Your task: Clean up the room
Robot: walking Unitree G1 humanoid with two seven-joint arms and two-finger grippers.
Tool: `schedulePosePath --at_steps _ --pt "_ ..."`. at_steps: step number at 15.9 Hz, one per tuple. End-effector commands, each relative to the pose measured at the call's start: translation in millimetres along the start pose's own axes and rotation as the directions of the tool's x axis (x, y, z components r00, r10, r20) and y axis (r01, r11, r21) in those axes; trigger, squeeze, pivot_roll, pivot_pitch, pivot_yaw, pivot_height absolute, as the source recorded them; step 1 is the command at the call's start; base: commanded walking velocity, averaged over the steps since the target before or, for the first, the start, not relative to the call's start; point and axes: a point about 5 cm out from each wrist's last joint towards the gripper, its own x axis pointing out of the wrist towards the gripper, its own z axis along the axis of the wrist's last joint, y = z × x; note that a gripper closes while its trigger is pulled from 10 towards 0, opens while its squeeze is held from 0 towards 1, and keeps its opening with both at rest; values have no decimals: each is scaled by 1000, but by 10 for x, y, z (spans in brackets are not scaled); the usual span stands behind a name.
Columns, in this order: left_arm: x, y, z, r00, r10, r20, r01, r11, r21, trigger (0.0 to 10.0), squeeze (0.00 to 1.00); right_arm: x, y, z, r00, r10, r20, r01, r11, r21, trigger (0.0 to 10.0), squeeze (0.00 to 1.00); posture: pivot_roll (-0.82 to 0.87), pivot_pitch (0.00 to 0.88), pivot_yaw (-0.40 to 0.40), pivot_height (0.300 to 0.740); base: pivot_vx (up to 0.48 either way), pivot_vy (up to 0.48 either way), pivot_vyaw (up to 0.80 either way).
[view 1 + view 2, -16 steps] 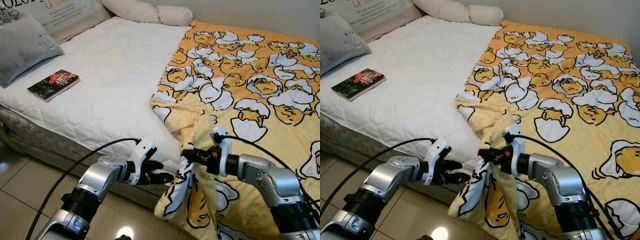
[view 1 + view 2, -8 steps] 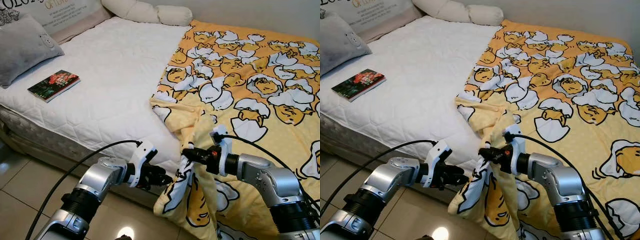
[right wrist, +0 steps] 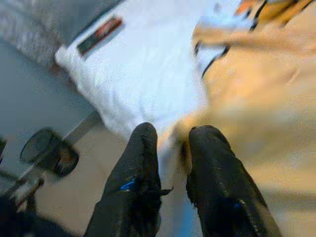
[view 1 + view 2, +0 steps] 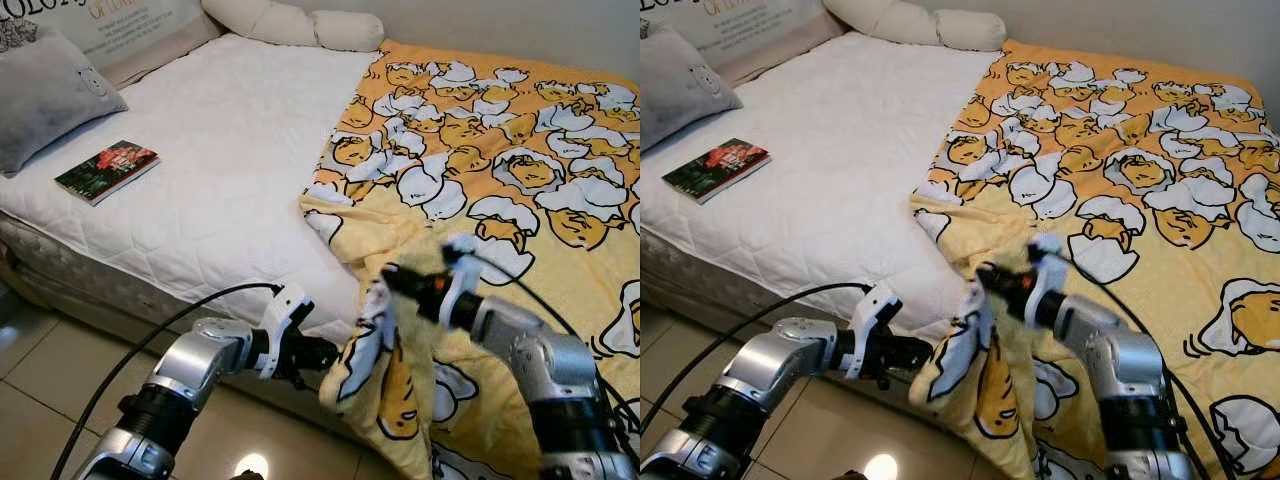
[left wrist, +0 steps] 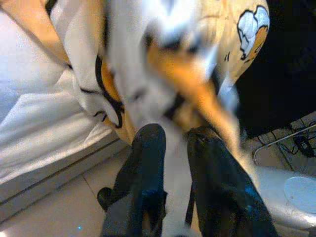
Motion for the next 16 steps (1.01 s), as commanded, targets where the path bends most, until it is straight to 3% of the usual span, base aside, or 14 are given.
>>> schedulePosePath --at_steps 1,4,7,8,10,11,12,13,16 --pt "-38 -7 16 1000 -1 16 1 1000 6 0 0 -15 -38 80 997 -40 63 38 999 31 10000 1000 -114 0 6 740 0 0 0" --pt "-59 -16 -13 1000 -1 18 1 1000 4 0 0 -60 9 163 987 5 160 -29 989 143 10000 1000 -109 0 1 740 0 0 0" --pt "-149 3 -8 999 24 45 -24 1000 1 0 0 -102 -68 174 985 -73 158 58 994 98 10000 1000 -110 0 2 740 0 0 0" --pt "-278 66 -25 995 80 54 -81 997 7 0 0 -153 -152 185 978 -146 148 141 989 46 10000 1000 -109 0 3 740 0 0 0" --pt "-492 144 -66 986 160 55 -161 987 26 0 0 -228 -209 165 974 -197 115 201 979 -23 10000 1000 -110 0 5 740 0 0 0" --pt "-782 185 -183 969 246 19 -247 968 48 0 0 -314 -204 90 980 -191 55 197 974 -112 10000 302 -107 0 8 740 0 0 0" --pt "-931 176 -267 960 280 1 -280 959 42 0 0 -354 -192 32 983 -183 17 183 971 -153 10000 0 -104 0 5 740 0 0 0" --pt "-1038 160 -335 952 306 -12 -305 951 39 0 0 -382 -179 -13 984 -176 -10 171 970 -171 10000 0 -101 0 3 740 0 0 0" --pt "-1137 95 -430 937 349 1 -349 937 10 0 0 -423 -172 -122 979 -197 -55 180 959 -217 10000 0 -97 0 -4 740 0 0 0"
